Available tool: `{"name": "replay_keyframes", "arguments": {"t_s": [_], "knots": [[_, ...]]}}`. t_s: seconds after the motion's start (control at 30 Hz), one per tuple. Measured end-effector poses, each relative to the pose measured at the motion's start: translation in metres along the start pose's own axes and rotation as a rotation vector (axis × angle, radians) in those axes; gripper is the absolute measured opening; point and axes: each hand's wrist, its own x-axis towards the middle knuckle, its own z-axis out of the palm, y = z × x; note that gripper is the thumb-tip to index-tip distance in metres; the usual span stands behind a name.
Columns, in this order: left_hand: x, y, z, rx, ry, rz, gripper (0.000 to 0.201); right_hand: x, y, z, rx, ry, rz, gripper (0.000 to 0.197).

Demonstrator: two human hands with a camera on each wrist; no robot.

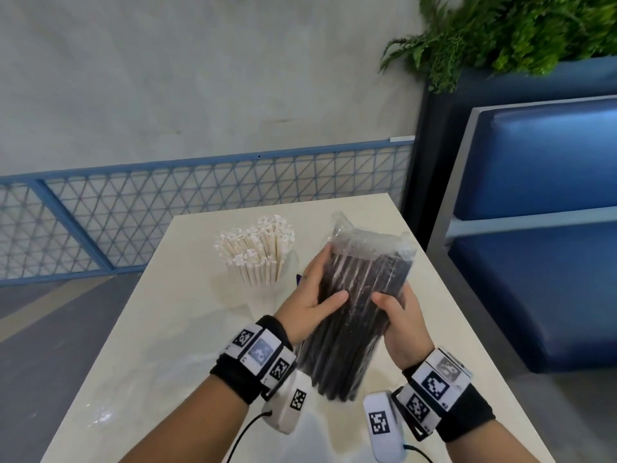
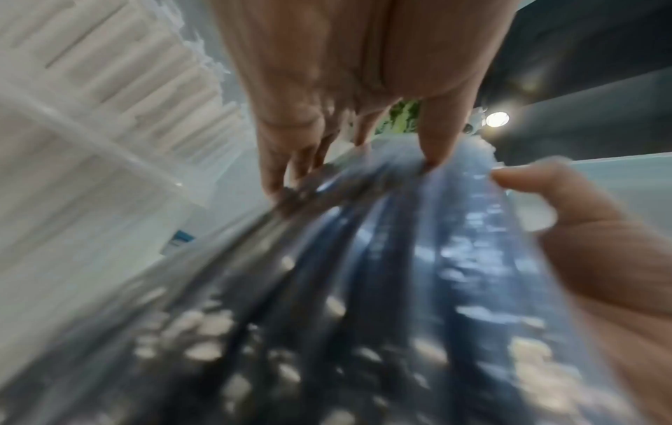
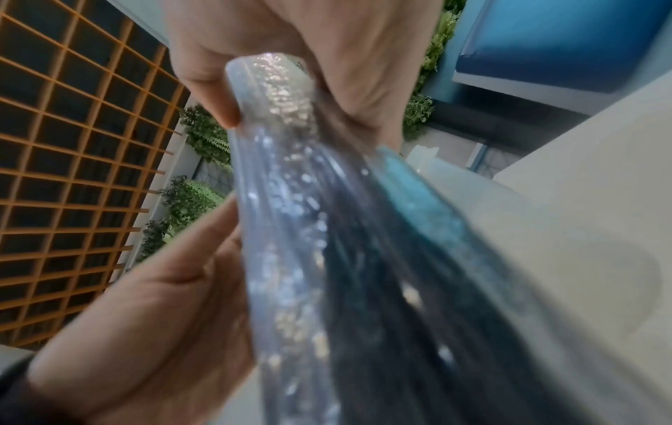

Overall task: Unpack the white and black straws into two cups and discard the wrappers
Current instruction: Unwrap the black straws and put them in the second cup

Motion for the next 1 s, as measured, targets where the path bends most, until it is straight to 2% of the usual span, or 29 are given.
{"name": "replay_keyframes", "arguments": {"t_s": [0.07,0.13,0.2,0.33,0.4,0.47,0.57,0.63,0.67,0.73,0.8,0.9,1.0], "knots": [[0.003,-0.005,-0.01,-0.02,-0.008,-0.142,0.1,0.0,-0.005,0.0,0.027,-0.062,0.015,0.041],[0.004,-0.009,-0.015,-0.001,0.002,-0.22,0.092,0.0,-0.001,-0.003,0.048,-0.064,0.034,0.042],[0.003,-0.015,-0.017,-0.028,0.06,-0.241,0.079,0.0,-0.001,-0.002,0.07,-0.045,0.035,0.047],[-0.003,-0.02,-0.016,-0.023,0.218,-0.217,0.1,0.005,-0.002,-0.006,0.003,0.029,-0.032,0.051],[-0.005,-0.02,-0.013,-0.047,0.281,-0.192,0.101,0.006,-0.002,-0.01,-0.045,0.019,-0.053,0.064],[-0.006,-0.017,-0.008,-0.114,0.318,-0.167,0.088,0.006,0.001,-0.009,-0.097,-0.042,-0.016,0.082],[-0.004,-0.007,-0.003,-0.102,0.286,-0.128,0.062,0.003,0.008,-0.007,-0.131,-0.103,0.031,0.07],[-0.003,0.003,-0.006,-0.05,0.287,-0.07,0.055,0.003,0.009,-0.008,-0.113,-0.098,0.033,0.063],[-0.002,0.007,-0.01,0.012,0.309,-0.03,0.059,0.004,0.009,-0.009,-0.101,-0.095,0.039,0.064],[-0.001,0.013,-0.022,0.225,0.346,0.081,0.073,0.005,0.007,-0.01,-0.071,-0.083,0.058,0.071],[0.001,0.019,-0.036,0.434,0.347,0.254,0.075,0.006,0.006,-0.011,-0.044,-0.064,0.067,0.085],[0.008,0.026,-0.052,0.726,0.285,0.529,0.055,0.007,0.005,-0.012,-0.044,-0.047,0.075,0.093],[0.016,0.029,-0.06,0.902,0.186,0.647,0.04,0.007,0.006,-0.011,-0.056,-0.057,0.087,0.089]]}}
